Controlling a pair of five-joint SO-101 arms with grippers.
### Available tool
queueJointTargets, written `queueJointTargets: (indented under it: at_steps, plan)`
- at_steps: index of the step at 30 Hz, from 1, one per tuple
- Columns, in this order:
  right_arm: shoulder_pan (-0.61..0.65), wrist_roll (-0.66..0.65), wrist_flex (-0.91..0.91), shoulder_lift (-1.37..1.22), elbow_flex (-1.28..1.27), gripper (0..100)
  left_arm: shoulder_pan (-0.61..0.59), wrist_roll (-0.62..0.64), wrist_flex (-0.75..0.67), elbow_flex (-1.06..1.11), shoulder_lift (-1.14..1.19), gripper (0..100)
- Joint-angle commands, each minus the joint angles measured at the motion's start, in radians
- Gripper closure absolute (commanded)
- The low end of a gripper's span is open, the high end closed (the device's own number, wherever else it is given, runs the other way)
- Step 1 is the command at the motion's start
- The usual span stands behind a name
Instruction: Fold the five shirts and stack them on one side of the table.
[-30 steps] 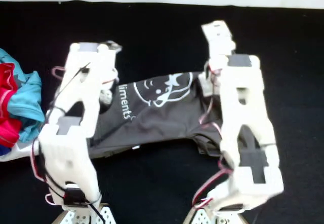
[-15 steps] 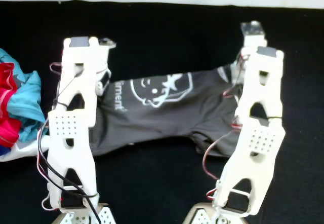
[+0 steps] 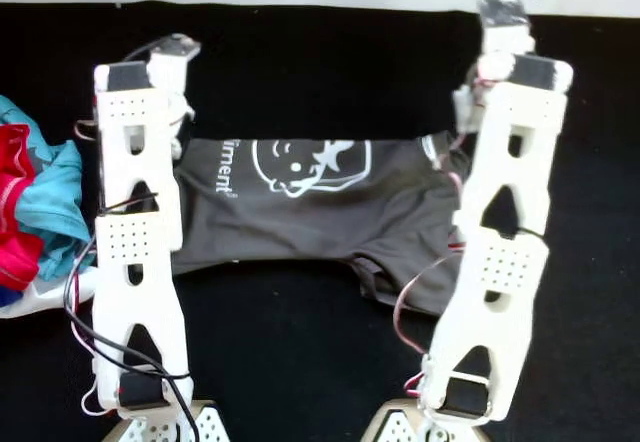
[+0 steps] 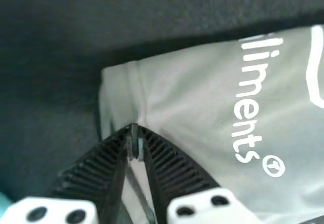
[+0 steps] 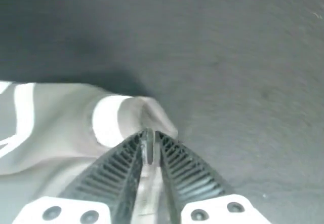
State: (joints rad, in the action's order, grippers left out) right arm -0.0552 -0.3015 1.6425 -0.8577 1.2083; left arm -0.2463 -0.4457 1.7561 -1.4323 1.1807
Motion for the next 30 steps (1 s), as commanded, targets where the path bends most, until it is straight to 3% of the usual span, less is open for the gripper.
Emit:
queueJointTargets:
  at_steps: [1, 8, 14, 21, 27, 30]
  plan:
    - [0.091, -0.011, 0.025, -0.002, 0.058, 98.1, -0.010, 0.061, 0.012, 0.050, -0.139, 99]
    - [0.099, -0.015, -0.012, -0.196, 0.068, 98.1, 0.012, 0.060, -0.006, 0.593, -0.358, 99]
    - [-0.033, -0.015, -0.116, -0.278, 0.068, 98.1, 0.001, 0.058, -0.222, 0.831, -0.380, 99]
    - [-0.070, -0.015, -0.062, -0.243, 0.143, 98.1, -0.001, 0.061, -0.293, 0.880, -0.390, 99]
    - [-0.065, -0.012, 0.117, -0.174, 0.369, 98.1, 0.010, 0.061, -0.127, 0.768, -0.487, 99]
    - [-0.077, -0.011, 0.122, -0.151, 0.429, 98.1, 0.013, 0.061, -0.052, 0.737, -0.581, 99]
